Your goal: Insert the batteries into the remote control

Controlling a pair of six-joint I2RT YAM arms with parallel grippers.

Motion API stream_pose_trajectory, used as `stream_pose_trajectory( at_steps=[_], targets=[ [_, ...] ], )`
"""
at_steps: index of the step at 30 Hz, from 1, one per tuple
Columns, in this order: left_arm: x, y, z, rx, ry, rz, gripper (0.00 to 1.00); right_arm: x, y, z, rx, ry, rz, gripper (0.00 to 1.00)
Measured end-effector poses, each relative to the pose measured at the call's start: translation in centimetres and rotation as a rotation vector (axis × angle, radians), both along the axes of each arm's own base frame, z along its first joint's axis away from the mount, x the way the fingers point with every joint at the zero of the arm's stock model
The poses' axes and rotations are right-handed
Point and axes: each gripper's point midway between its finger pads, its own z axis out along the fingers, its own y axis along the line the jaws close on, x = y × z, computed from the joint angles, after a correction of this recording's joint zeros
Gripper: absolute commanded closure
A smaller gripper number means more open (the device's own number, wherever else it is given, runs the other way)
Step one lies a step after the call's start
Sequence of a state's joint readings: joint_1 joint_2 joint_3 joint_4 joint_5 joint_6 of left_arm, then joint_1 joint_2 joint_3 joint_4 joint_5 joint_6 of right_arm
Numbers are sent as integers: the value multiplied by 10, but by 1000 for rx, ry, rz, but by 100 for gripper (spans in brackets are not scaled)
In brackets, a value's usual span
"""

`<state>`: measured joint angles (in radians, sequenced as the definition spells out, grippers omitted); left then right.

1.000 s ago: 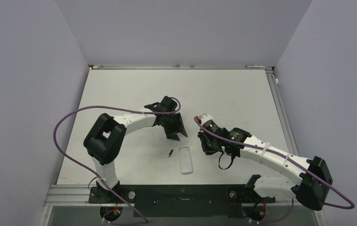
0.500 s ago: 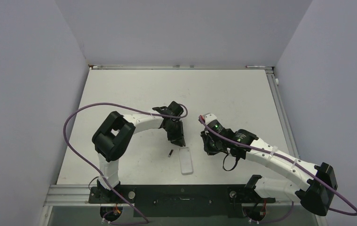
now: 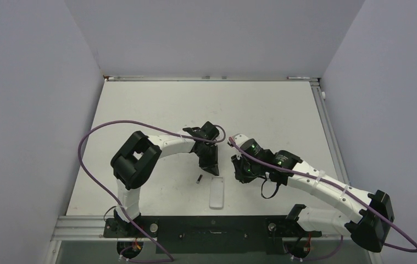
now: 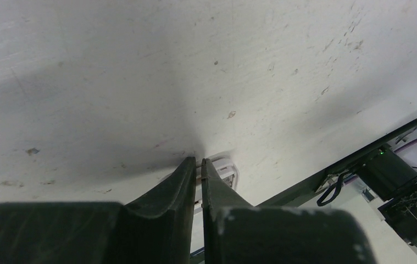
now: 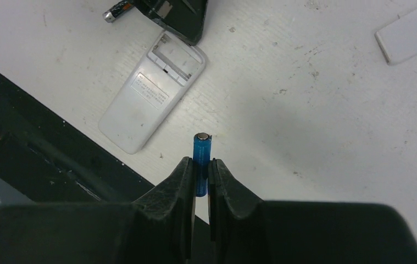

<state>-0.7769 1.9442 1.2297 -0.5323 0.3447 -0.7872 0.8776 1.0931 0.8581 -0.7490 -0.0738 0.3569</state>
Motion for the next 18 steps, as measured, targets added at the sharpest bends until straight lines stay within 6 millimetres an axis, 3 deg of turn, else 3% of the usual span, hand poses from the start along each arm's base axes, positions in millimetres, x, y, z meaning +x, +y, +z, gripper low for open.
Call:
stream_pose_trajectory(
  at_steps=[7,18],
  targets=[
    [-4,-3,1,-17,7,-27,95,-1,16,15,65,-10,74,91],
    [-4,2,6,-13,2,-38,81,6,31,29,86,-67,197,91]
  ],
)
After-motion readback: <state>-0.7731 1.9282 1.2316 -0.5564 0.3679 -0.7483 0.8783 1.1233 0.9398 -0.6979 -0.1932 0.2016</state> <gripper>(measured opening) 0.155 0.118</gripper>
